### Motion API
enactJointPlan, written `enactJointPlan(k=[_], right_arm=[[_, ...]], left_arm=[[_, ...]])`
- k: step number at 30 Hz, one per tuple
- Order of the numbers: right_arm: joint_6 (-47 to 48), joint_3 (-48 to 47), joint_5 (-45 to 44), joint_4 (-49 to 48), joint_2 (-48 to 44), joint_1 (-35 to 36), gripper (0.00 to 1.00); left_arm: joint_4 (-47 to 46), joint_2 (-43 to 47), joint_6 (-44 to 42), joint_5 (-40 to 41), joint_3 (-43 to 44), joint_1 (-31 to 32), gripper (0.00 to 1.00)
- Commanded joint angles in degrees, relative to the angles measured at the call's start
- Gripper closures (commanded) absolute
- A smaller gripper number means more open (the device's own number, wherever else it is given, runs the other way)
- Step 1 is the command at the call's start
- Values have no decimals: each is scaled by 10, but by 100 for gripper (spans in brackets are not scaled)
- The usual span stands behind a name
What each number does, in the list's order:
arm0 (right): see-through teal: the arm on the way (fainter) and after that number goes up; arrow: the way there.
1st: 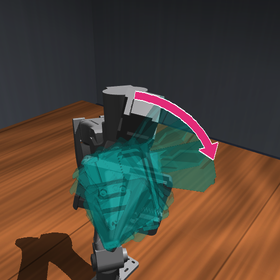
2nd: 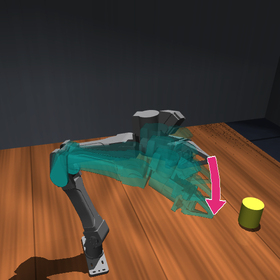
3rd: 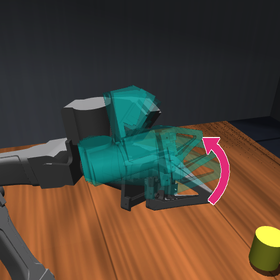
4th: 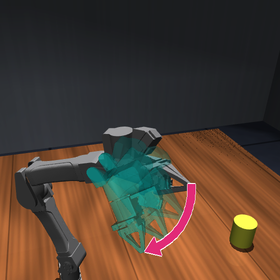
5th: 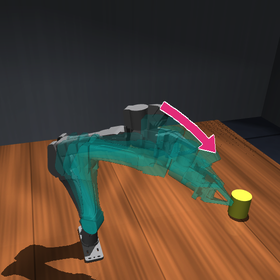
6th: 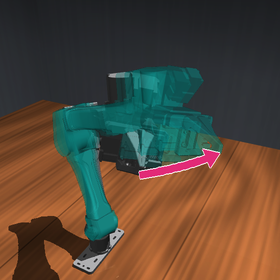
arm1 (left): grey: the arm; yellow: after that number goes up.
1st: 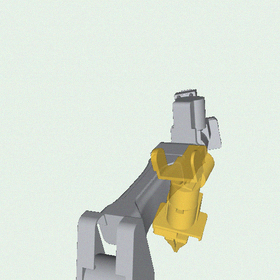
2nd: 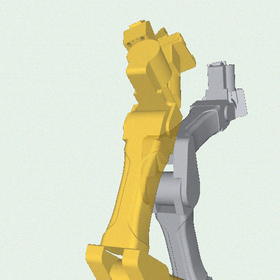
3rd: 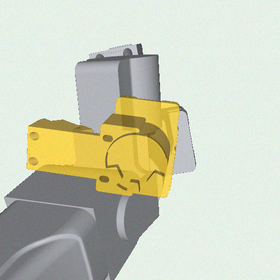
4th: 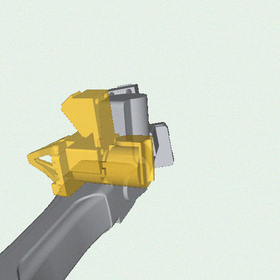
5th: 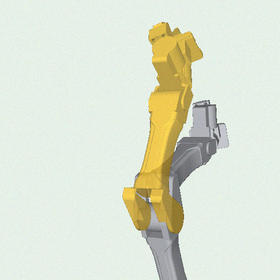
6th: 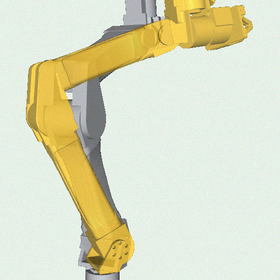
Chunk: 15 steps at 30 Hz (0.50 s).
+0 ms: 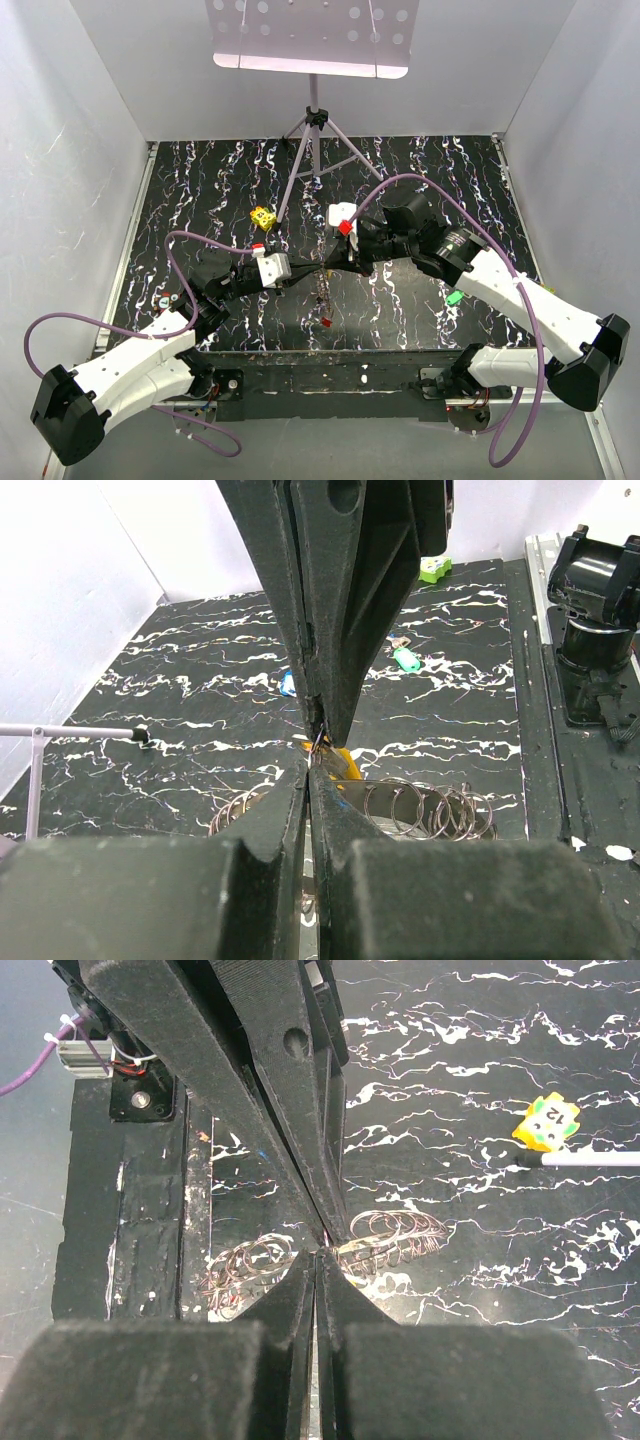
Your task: Put the keys on the keyring
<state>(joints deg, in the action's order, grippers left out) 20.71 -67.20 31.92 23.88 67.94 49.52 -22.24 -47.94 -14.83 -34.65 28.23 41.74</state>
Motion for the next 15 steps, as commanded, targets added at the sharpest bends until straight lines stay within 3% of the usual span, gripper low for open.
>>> enactJointPlan(k=[1,15], right_arm=[[-7,-26,9,-18,11,2,99],[-3,-30,15,-13,15,2,99]], left_arm=[[-47,14,-2,-18,15,5,100],[-47,11,0,-18,16,5,100]])
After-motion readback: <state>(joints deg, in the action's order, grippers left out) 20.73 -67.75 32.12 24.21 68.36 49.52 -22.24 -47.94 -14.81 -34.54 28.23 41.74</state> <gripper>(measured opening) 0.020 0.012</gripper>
